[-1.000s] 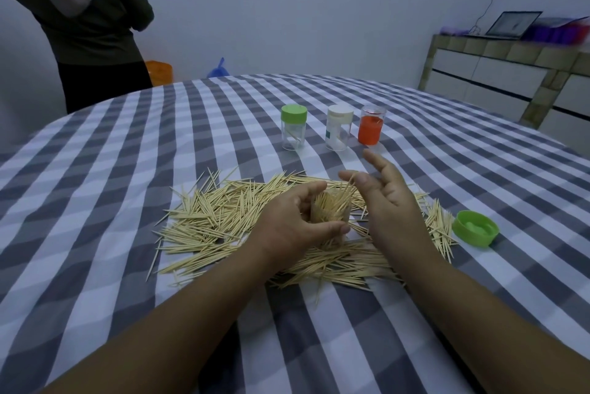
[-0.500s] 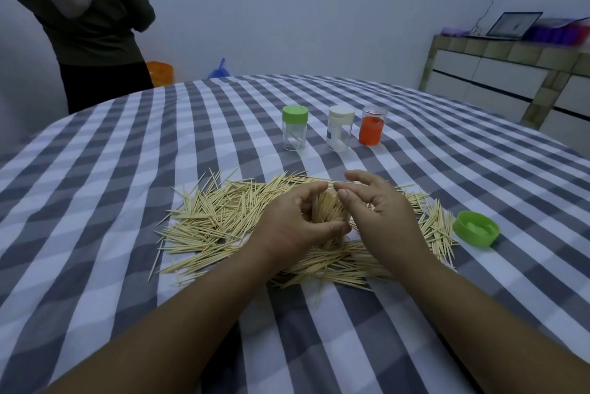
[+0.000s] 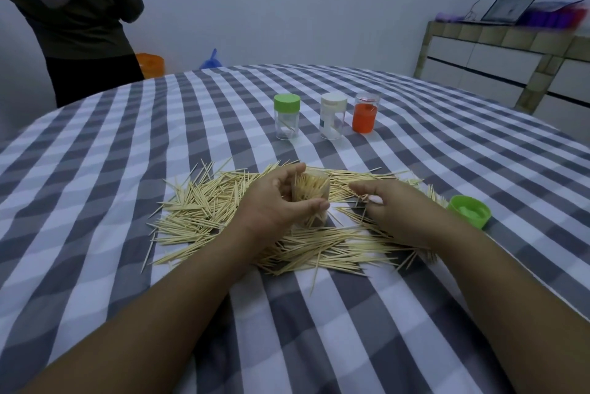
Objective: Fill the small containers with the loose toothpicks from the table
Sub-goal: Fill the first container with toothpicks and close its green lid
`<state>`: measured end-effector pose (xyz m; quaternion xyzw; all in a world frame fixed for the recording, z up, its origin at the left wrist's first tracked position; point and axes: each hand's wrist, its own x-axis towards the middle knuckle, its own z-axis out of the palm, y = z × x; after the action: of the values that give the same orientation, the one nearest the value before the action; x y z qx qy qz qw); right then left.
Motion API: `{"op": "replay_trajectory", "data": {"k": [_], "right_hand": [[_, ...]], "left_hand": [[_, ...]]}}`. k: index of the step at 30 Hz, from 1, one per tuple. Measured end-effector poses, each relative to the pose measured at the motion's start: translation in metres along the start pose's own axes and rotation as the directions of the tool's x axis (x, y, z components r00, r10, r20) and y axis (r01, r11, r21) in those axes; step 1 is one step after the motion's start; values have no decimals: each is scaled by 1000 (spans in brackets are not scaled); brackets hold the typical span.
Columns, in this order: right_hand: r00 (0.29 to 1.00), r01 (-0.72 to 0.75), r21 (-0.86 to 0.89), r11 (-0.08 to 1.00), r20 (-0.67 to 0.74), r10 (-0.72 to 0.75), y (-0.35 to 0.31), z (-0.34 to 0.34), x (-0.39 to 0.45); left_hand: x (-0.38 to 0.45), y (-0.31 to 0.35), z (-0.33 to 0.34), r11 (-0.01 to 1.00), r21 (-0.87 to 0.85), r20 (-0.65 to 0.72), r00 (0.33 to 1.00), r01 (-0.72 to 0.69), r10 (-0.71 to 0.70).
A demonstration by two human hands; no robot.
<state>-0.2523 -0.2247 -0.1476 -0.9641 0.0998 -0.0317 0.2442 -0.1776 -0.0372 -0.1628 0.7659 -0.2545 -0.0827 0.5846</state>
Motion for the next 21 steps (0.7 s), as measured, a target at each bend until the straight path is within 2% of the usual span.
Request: {"op": "replay_trajectory", "data": {"k": [2,5,9,12,18,21], "right_hand": [[999,-21,-148,989,46,28,3,6,3],[996,-41,-228,973,65,57,2,7,5],[996,-83,-274,958,20,92,6,10,9],[998,-60,-351,934,-27,54,9,7,12],[999,-32,-280,959,-45,20,11,0,8],[999,-39,-151,988,-43,33,10,-1,7]], "left_hand": [[0,0,0,1000,-8,5,1000,5,-5],[0,-1,0,1000,1,9,1000,0,0],[-1,0,0,1000,13,11,1000,-1,1],[-2,-1,1,1000,15,9,1000,0,0],[-1,0,1,999,33,17,1000,-9,8],[-2,1,0,999,45,19,1000,-12,11]]}}
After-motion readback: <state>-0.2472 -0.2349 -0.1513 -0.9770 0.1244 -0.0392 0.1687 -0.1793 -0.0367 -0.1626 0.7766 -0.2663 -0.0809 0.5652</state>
